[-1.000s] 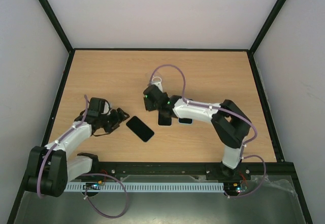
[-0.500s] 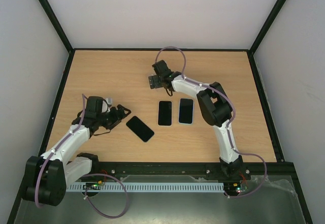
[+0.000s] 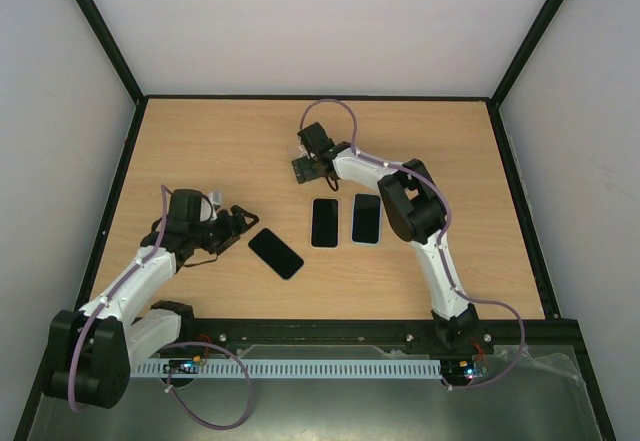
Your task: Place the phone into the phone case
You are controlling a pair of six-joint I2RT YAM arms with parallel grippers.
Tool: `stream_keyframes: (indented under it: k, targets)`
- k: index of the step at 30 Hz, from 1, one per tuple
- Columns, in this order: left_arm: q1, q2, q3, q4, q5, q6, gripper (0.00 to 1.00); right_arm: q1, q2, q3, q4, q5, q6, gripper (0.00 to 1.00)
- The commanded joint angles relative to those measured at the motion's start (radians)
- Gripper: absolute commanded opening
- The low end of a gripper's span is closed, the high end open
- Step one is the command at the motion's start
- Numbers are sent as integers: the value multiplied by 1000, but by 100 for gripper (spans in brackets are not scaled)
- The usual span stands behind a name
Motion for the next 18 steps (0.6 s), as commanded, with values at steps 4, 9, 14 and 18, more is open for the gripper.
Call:
stream_keyframes:
  k: [4,9,14,18]
  targets:
    - [5,-32,35,-8,7,25,85,0,2,-15,-53,20,-19,86]
    - [-12,-64,61,-31,-12,59,85,0,-47,-77,-40,8,-5,77]
    - [-81,-106,80,-22,-57,66,85,0,-95,-111,-45,-9,15,75]
    - [-122,-128,102,-22,-66,77,85,1,-134,-132,-54,-20,34,73]
